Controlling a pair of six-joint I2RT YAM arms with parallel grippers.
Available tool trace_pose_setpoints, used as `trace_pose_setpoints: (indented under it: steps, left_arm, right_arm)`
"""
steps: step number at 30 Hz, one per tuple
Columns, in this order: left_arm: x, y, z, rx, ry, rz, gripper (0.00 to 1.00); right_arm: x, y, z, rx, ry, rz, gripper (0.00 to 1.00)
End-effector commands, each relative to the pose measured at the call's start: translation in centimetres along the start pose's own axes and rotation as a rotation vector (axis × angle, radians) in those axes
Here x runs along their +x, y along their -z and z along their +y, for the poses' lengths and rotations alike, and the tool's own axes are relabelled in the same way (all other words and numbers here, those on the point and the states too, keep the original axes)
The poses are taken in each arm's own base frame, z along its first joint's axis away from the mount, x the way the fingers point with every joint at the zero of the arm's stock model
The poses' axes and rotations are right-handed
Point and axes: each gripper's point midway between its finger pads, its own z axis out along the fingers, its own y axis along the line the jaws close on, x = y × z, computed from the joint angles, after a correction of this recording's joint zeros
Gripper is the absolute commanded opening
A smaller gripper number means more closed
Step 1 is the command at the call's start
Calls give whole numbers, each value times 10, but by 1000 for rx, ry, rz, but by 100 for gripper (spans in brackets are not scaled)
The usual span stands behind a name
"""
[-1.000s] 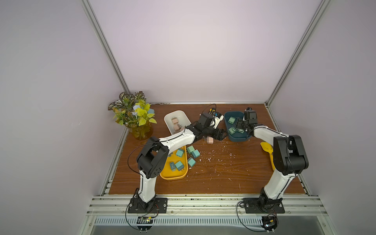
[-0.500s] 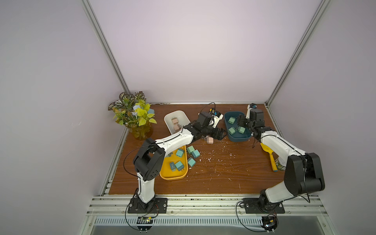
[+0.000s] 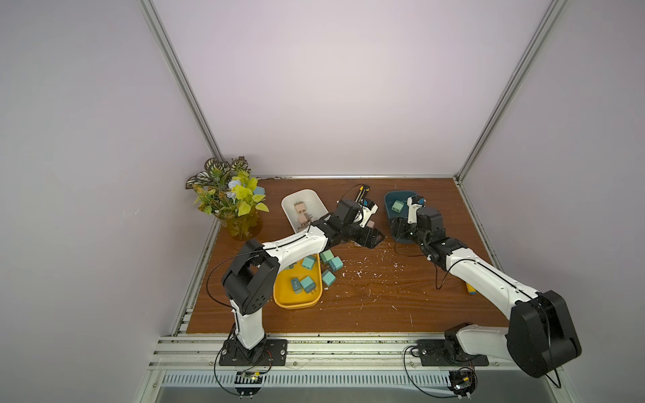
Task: Place the plugs by color into the storage box
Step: Place the plug in the storage box, then pick up the plug from the center of the board.
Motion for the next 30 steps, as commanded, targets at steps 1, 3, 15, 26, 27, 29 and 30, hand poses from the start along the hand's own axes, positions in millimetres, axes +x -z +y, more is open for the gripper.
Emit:
trace_pose_setpoints:
  steps: [1, 3, 15, 26, 27, 29, 30]
  left_arm:
    - [1, 8, -4, -15, -27, -1, 83]
    - [3, 10, -3, -20, -28, 3, 83]
    - [22, 32, 0, -69, -39, 38, 82]
    - [51, 80, 14, -212, -71, 28, 82]
    - [54, 82, 15, -219, -64, 31, 82]
    - [59, 85, 16, -222, -54, 36, 82]
    - [61, 86, 16, -221, -51, 31, 82]
  right_arm:
    - [-2, 6, 12, -61, -50, -27, 68]
    - [3, 7, 15, -74, -48, -14, 68]
    - [28, 12, 25, -96, -23, 43, 68]
    - [54, 4, 55, -192, -15, 76, 68]
    - [56, 3, 60, -201, -13, 79, 68]
    - [59, 2, 68, -218, -7, 85, 68]
    - [59, 1, 72, -225, -2, 88, 68]
